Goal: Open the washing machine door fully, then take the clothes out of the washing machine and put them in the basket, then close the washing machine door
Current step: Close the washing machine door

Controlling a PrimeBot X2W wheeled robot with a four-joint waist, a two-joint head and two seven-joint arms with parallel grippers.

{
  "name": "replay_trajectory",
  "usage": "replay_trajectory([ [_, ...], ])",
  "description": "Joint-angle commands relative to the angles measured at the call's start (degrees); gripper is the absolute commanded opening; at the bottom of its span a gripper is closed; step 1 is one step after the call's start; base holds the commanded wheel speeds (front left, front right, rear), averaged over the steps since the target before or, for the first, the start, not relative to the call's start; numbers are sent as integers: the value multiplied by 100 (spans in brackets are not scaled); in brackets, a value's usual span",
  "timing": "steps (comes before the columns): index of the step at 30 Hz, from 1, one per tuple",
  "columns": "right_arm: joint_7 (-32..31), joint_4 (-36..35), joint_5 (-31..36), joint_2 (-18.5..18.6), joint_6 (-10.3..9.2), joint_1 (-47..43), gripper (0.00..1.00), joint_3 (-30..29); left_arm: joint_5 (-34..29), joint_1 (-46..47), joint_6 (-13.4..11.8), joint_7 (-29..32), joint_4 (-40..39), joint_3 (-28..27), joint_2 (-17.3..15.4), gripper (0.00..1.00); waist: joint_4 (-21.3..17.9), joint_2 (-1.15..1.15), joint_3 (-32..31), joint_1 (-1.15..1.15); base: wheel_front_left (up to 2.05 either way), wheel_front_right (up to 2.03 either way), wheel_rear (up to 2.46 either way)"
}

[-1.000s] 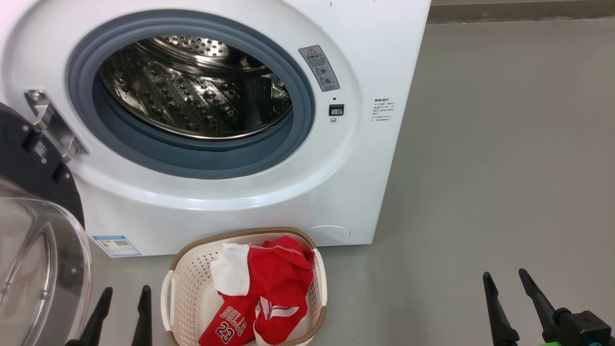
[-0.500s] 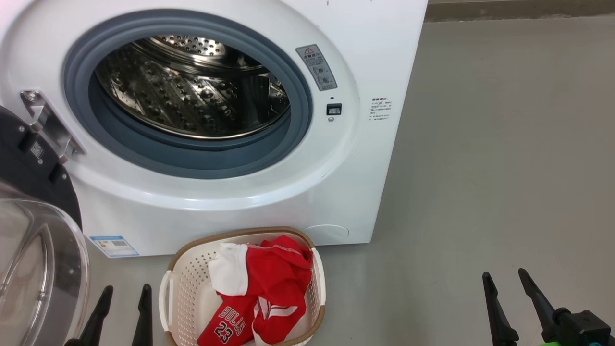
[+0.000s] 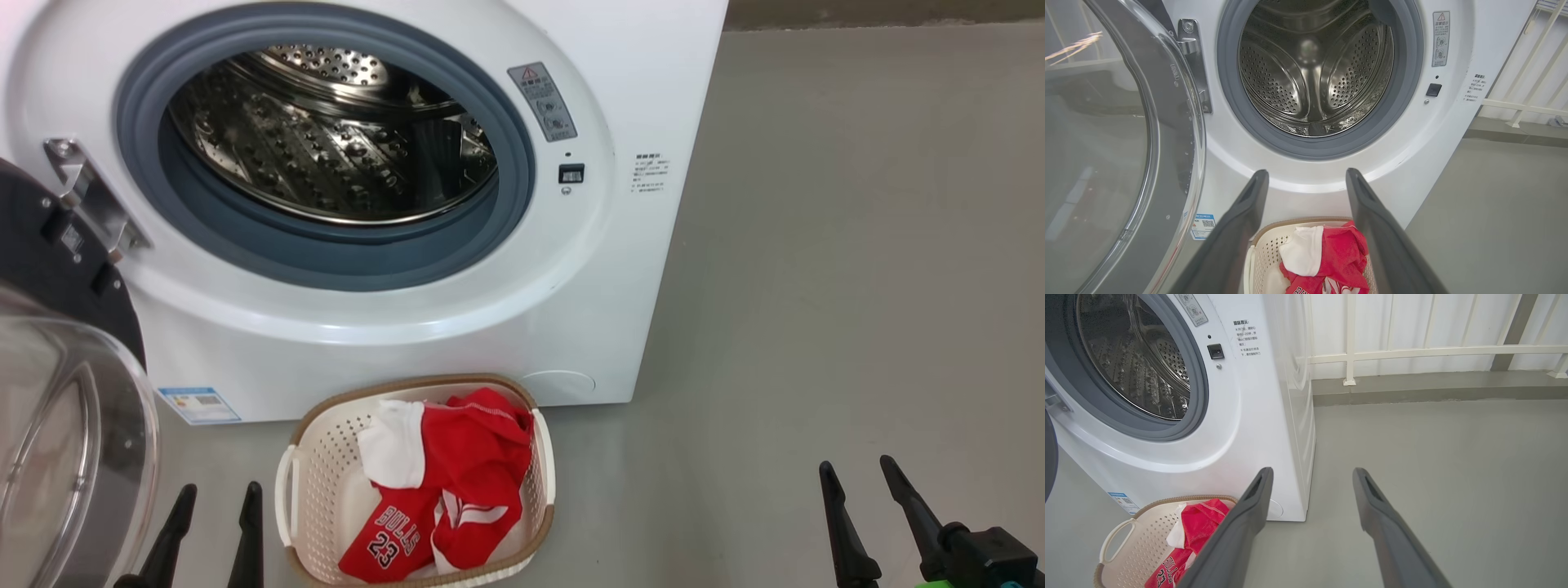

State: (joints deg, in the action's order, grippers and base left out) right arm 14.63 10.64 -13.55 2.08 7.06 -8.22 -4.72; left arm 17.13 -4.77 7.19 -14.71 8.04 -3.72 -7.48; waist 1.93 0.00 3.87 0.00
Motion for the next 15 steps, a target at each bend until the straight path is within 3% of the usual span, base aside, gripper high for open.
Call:
replay_trajectory([
  [1, 37, -152, -9, 79, 43, 142, 100, 127, -37, 144, 30, -29, -170, -176, -77, 100, 2, 0, 0, 0, -105, 105, 0],
  [15, 37, -145, -24, 79, 43, 162, 100, 140, -8, 122, 30, -29, -187, -190, -90, 100, -27, 0, -2, 0, -107, 107, 0],
])
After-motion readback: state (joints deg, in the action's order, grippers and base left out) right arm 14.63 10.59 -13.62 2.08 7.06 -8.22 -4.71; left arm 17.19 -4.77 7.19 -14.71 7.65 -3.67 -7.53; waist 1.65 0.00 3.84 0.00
